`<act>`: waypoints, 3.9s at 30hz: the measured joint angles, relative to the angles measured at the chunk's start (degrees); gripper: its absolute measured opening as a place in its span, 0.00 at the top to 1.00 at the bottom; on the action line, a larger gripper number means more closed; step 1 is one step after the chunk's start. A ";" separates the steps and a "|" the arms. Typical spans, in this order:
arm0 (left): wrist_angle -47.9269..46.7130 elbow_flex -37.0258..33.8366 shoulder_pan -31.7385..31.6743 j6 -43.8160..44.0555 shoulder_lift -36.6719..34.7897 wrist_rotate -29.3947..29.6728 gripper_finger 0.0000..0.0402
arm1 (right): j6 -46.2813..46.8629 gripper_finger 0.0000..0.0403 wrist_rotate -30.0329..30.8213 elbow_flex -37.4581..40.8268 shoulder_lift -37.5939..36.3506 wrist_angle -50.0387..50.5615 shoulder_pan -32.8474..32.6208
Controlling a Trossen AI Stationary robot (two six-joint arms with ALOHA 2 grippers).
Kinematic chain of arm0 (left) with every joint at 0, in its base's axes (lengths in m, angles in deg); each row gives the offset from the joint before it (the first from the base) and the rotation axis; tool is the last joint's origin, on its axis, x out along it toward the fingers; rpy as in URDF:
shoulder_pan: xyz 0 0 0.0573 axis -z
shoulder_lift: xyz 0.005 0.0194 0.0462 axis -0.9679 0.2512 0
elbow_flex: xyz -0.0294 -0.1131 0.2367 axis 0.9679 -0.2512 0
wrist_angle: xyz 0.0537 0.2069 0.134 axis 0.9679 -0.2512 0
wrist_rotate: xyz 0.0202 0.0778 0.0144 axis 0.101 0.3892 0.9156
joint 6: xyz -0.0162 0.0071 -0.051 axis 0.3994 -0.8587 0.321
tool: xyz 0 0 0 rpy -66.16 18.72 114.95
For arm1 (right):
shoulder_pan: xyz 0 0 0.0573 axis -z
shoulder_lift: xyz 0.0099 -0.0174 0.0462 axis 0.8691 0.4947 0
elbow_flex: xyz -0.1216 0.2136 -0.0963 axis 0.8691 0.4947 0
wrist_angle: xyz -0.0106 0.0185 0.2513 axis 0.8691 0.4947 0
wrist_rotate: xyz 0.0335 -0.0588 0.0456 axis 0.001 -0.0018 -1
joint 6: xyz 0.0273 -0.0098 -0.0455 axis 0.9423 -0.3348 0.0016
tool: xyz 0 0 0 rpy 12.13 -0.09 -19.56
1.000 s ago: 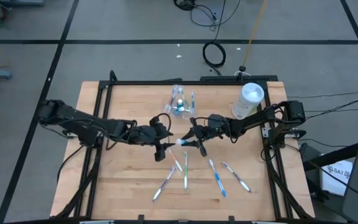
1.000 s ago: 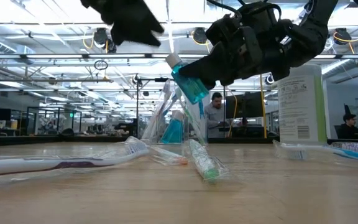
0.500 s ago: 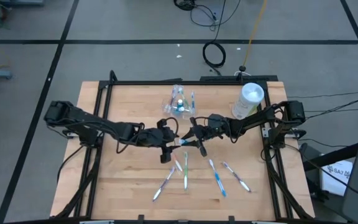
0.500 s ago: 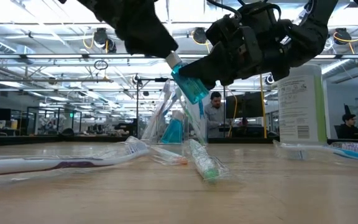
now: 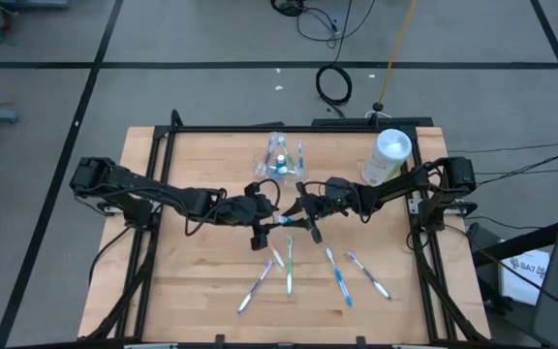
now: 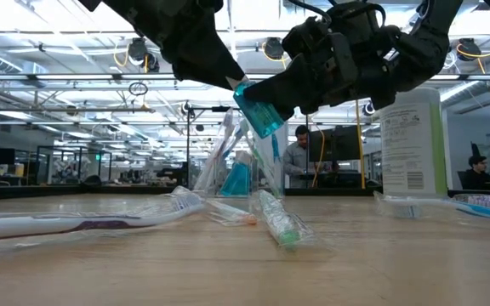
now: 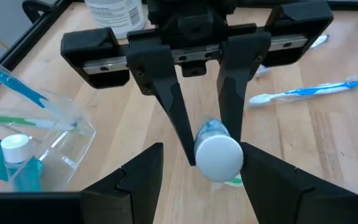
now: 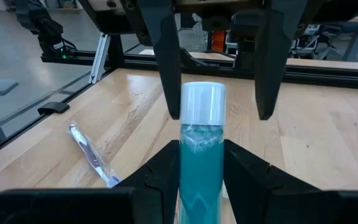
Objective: Pick & Place toothbrushing station
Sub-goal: Put the blue mouthwash into the transparent organizer
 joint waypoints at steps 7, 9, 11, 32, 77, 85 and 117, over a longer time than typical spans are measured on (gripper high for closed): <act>0.77 0.00 0.00 -0.03 0.00 -0.07 0.47 | 0.01 0.75 0.09 -0.01 0.00 -0.92 0.00; 1.33 0.00 0.00 -0.15 0.00 -0.07 0.47 | -0.01 0.75 0.10 -0.01 0.00 -0.94 0.00; 1.45 0.00 0.00 -0.40 0.00 -0.08 0.48 | 0.01 0.75 0.11 0.01 0.00 -0.94 0.00; 1.37 0.00 -1.29 -0.11 0.00 -1.86 0.72 | -0.07 0.73 0.46 0.01 0.00 -0.83 0.07; -25.68 18.03 -27.94 -3.54 5.76 -8.57 0.72 | -4.84 0.47 28.37 0.03 -19.65 36.18 0.13; -25.84 18.01 -27.62 -4.93 9.90 -8.42 0.72 | -4.60 0.47 28.38 0.03 -19.65 36.41 0.13; -27.79 18.01 -32.46 -9.41 10.16 -16.26 0.68 | -4.61 0.47 28.37 0.03 -19.65 36.37 0.13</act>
